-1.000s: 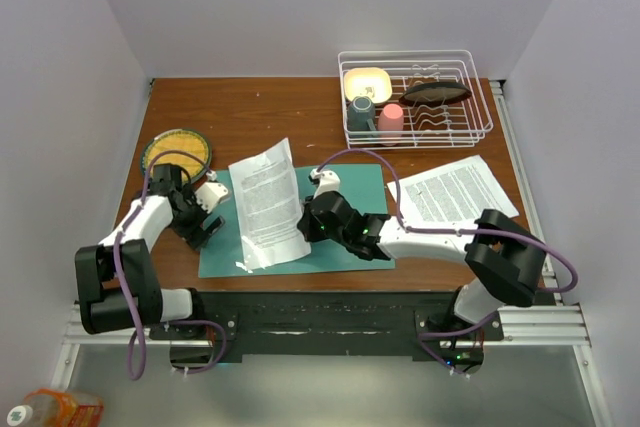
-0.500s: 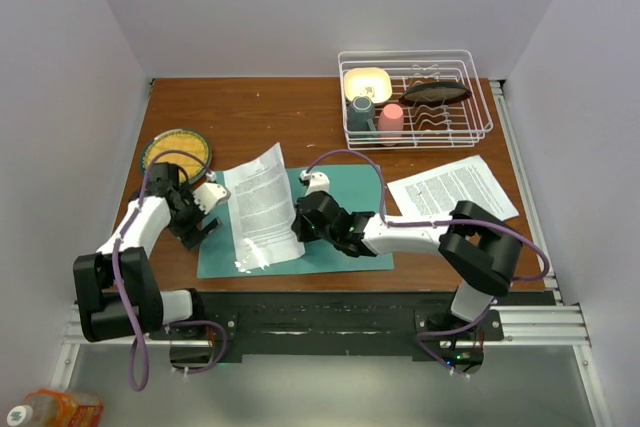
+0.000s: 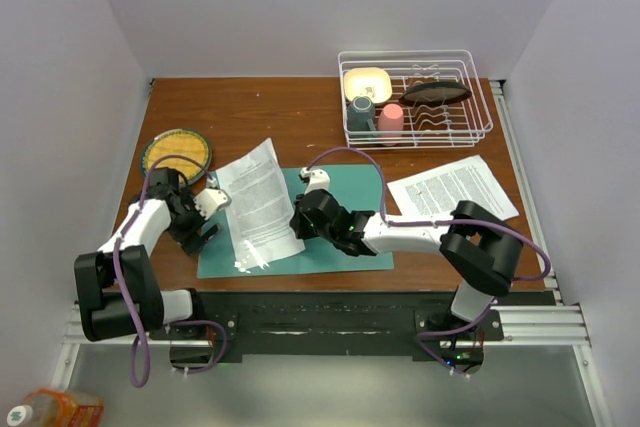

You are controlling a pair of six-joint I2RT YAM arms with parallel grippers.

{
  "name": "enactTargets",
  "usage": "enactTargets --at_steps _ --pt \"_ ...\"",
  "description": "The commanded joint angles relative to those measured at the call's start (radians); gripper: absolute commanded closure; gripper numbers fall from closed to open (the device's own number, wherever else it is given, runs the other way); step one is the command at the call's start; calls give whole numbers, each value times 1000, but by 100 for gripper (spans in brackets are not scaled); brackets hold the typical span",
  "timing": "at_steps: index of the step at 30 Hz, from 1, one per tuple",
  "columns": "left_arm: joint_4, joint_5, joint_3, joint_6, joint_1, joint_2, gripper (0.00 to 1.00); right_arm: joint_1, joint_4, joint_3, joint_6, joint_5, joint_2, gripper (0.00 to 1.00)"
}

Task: Put the files into the folder

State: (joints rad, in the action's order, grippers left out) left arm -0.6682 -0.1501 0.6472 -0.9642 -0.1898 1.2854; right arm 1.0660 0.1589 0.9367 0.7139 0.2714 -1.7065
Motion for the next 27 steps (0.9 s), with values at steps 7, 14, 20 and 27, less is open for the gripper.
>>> enactTargets --at_steps 7,14,20,27 --pt "15 -80 -30 -41 -7 52 3 14 103 -101 113 12 59 100" --pt "6 -109 -29 -39 -5 65 3 37 113 -156 154 31 96 100" --pt "-13 -131 -21 -39 -5 61 4 66 137 -122 167 20 35 100" --pt "-25 -151 -18 -47 -5 63 4 78 131 -67 177 40 -27 100"
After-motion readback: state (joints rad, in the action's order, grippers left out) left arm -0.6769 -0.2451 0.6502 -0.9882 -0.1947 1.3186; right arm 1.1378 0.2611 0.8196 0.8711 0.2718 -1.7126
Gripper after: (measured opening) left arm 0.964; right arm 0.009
